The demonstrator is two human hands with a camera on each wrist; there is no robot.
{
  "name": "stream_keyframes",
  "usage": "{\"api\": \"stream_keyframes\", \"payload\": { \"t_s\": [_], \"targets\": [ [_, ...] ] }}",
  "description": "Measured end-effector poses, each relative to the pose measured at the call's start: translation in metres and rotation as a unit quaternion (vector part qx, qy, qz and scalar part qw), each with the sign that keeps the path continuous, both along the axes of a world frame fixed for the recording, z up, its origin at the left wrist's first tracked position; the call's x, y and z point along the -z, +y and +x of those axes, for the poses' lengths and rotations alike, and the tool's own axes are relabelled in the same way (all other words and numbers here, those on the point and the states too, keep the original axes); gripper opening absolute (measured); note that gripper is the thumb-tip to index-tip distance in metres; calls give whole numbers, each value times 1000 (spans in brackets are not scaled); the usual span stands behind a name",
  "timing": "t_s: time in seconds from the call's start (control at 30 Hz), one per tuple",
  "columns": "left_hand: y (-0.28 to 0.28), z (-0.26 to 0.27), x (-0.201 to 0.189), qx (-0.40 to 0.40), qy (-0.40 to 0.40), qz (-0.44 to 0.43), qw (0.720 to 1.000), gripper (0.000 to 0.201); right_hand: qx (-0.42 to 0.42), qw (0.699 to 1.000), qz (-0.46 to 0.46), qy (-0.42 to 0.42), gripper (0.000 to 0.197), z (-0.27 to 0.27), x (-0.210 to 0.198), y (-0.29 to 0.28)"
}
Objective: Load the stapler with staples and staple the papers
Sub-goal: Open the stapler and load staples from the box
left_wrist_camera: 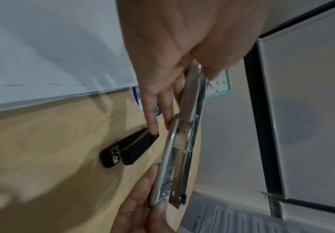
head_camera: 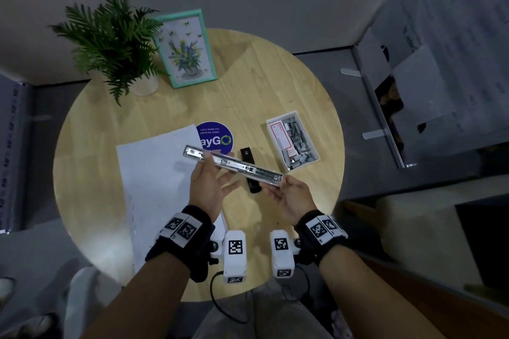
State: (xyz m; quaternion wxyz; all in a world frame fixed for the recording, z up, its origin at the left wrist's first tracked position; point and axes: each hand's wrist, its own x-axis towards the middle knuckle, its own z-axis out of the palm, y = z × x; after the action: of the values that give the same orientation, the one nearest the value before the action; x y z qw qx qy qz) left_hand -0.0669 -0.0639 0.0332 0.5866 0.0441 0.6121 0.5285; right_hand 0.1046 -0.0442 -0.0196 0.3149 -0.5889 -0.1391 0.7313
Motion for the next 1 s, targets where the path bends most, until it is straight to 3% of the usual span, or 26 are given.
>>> {"api": "stream_keyframes", "payload": {
  "t_s": [0.07,0.13,0.23,0.3,0.47,0.7,0.83,0.93,1.0],
  "targets": [
    [-4,0,3,0,-21,0,1000,36,-53,998,23,-25,26,2,-3,5],
    [-7,-5,5,-25,-27,-1,999,38,-127,978,86,-143,22,10,-3,17],
    [-11,-14,9,-54,-15,-5,998,39,-193,887,178,-381,9,19,2,41],
    [-15,-18,10,-65,-13,-7,998,36,-201,850,171,-457,9,21,5,54],
    [-25,-23,8,-74,-36,13,997,12,-265,796,146,-524,19,13,16,74],
    [-31,-18,8,-68,-19,4,997,21,-296,771,103,-555,26,5,23,86],
    [-32,-17,6,-80,-22,-1,997,23,-297,780,90,-543,26,4,28,92],
    [-32,-16,1,-87,-25,-6,996,25,-308,770,113,-547,24,3,29,89],
    [-31,-16,-2,-87,-29,-5,996,21,-297,779,137,-535,23,4,25,87]
  ]
}}
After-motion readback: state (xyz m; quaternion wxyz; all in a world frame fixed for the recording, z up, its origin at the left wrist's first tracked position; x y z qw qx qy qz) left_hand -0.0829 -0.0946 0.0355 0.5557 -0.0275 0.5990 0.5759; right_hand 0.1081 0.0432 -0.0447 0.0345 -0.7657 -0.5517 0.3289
